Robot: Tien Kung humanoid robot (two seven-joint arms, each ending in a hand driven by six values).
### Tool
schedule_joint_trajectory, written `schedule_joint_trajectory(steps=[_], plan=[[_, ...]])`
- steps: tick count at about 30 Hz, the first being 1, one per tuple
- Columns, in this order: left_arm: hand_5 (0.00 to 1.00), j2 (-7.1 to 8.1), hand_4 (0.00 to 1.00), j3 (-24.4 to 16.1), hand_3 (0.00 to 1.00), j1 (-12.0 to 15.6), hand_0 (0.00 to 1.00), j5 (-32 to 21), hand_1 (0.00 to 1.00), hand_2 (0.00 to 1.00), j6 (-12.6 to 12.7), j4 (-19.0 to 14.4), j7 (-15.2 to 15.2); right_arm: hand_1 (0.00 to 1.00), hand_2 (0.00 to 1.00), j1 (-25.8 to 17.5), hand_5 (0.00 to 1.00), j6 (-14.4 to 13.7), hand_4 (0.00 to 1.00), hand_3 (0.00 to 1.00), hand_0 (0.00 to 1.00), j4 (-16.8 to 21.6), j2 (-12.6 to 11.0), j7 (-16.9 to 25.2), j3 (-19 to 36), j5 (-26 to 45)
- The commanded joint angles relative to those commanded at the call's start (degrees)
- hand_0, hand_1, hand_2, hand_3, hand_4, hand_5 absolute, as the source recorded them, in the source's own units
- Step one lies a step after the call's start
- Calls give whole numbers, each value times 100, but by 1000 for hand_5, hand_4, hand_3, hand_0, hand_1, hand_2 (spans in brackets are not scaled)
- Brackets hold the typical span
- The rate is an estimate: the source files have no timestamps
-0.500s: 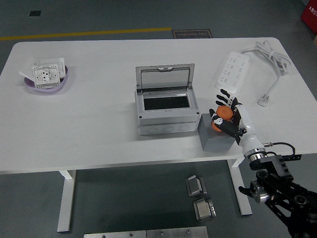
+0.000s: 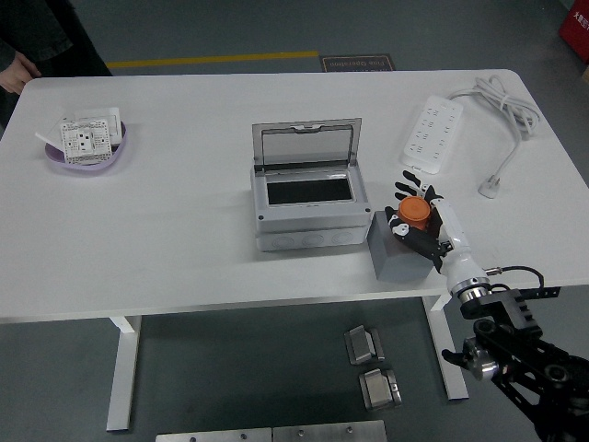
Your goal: Pick up the cylinder from the cube,place it in the box,flap close box
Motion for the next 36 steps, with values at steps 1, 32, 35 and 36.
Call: schedule_joint_trajectory(steps=[1,32,35,36], plan=[[352,2,549,-3,637,-1,690,3,673,583,1,-1,-3,831,804,0,3,6,590,876,825,-1,0,-6,1,1],[347,-9,547,-101,636,1,688,83,671,583,42,-16,-62,580,521,20,2,-118,2,342,650,-11,-35,189,-1,507],[350,-11,548,-95,635,3,688,77,670,583,44,-16,-63,501,389,23,2,-155,2,232,617,-23,-30,278,28,633],[350,-11,548,-93,635,3,688,76,670,583,45,-16,-63,501,389,25,2,-163,2,232,617,-24,-29,298,36,658]])
